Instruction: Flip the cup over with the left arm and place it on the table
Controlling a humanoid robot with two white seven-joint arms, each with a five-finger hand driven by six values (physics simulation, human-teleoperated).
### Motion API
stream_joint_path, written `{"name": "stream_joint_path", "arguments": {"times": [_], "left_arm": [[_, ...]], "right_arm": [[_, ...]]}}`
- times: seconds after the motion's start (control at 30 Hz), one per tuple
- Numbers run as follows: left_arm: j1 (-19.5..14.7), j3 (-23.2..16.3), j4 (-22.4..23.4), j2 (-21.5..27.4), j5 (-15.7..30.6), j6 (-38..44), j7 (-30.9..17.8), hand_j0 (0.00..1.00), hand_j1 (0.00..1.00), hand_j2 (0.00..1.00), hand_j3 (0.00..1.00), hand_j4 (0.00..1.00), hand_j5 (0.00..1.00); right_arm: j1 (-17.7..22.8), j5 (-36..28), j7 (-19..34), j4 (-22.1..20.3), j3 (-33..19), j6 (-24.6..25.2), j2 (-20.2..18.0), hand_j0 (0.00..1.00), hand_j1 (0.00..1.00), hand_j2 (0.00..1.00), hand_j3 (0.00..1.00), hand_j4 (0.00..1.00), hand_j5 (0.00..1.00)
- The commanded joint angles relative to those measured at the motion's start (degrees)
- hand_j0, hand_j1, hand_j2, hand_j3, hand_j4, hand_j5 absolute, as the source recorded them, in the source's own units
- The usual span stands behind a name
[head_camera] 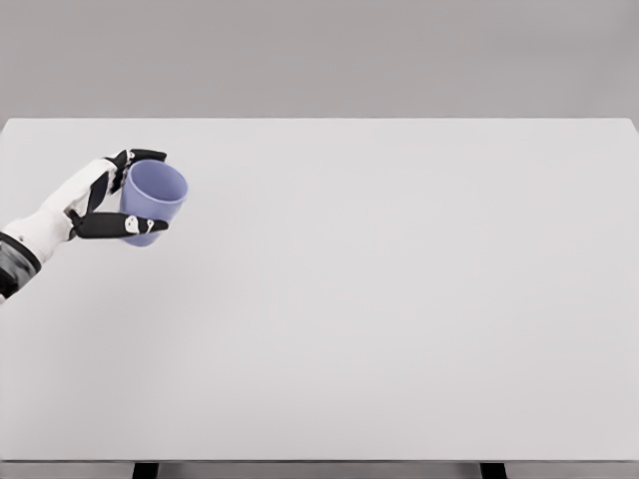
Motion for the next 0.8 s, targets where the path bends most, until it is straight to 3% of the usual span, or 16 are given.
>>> {"name": "stream_joint_path", "arguments": {"times": [0.0, 0.37, 0.77], "left_arm": [[0.00, 1.07, 0.05, -1.43, 0.09, -0.61, 0.02, 0.81, 0.81, 0.81, 0.81, 0.81, 0.81], [1.76, 1.87, 0.84, -5.03, 0.00, -0.61, 0.02, 0.84, 0.84, 0.84, 0.84, 0.84, 0.84], [5.10, 5.73, 1.01, -9.25, 0.00, -0.61, 0.02, 0.84, 0.84, 0.84, 0.84, 0.84, 0.84]], "right_arm": [[0.00, 0.01, 0.01, 0.01, 0.01, 0.00, 0.00, 1.00, 1.00, 1.00, 1.00, 1.00, 1.00], [0.00, 0.01, 0.01, 0.01, 0.01, 0.00, 0.00, 1.00, 1.00, 1.00, 1.00, 1.00, 1.00], [0.00, 0.01, 0.01, 0.01, 0.01, 0.00, 0.00, 1.00, 1.00, 1.00, 1.00, 1.00, 1.00]]}}
